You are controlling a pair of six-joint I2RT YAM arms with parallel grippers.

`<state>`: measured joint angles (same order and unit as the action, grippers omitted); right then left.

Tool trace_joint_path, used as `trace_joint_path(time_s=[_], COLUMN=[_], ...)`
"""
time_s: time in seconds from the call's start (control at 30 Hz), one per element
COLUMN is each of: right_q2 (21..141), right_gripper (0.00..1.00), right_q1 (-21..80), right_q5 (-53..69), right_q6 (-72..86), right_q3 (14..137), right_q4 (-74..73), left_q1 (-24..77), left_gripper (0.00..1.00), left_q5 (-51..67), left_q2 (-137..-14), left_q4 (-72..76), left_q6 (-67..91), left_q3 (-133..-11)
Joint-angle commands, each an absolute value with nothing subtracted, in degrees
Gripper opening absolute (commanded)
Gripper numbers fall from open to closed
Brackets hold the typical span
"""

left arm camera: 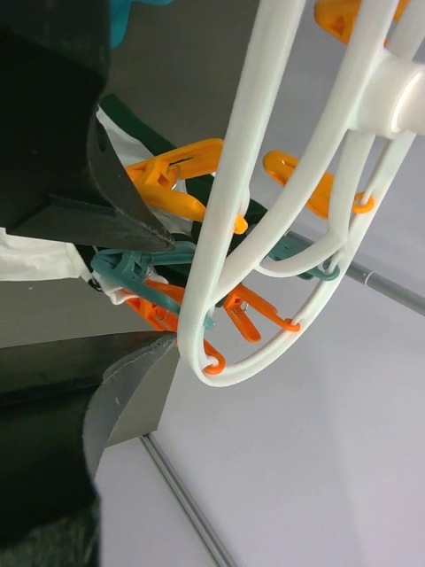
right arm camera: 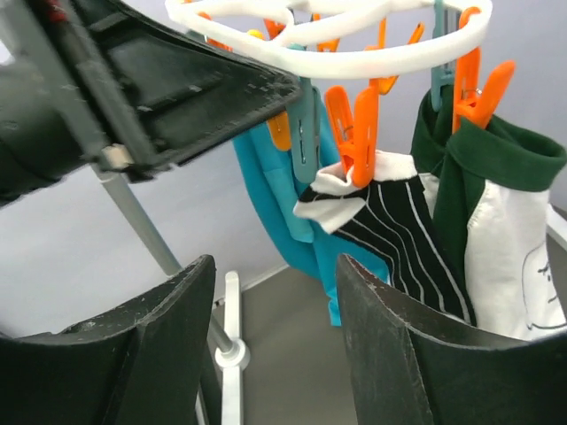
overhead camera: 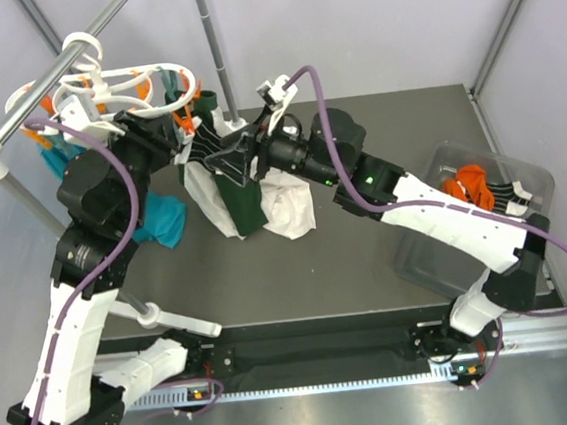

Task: Clip the socks to the hanger
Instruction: Open the clamp at the hanger.

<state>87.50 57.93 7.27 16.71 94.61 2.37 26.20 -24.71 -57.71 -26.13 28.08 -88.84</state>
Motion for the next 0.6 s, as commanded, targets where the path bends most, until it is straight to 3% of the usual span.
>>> trace_joint_path(time_s=[0.0, 0.17, 0.27, 0.57], right_q2=[90.17, 94.56, 96.23, 100.63], right_gripper=[0.57, 0.59, 0.66, 0.67], right_q1=[58.97, 59.15, 59.24, 59.24], right_q5=[6.77, 7.03, 6.77, 9.31], right_q6=[19.23, 21.00, 22.85, 28.56], right_q3=[97.03, 101.32, 102.74, 107.66], right_q4=[9.74, 11.07, 12.65, 15.38], left_q1=[26.28, 26.28, 26.28, 26.28], left_gripper=[0.47, 0.49, 0.49, 0.49], left_q5=[-25.13, -24.08, -22.59, -20.04], left_q2=[-54.15, -50.72, -50.36, -50.01], left_q4=[-26.88, -31.01, -32.43, -32.43], left_q6=[31.02, 36.11, 37.70, 38.58], left_q3=[-91.49, -92.89, -94.57, -96.33])
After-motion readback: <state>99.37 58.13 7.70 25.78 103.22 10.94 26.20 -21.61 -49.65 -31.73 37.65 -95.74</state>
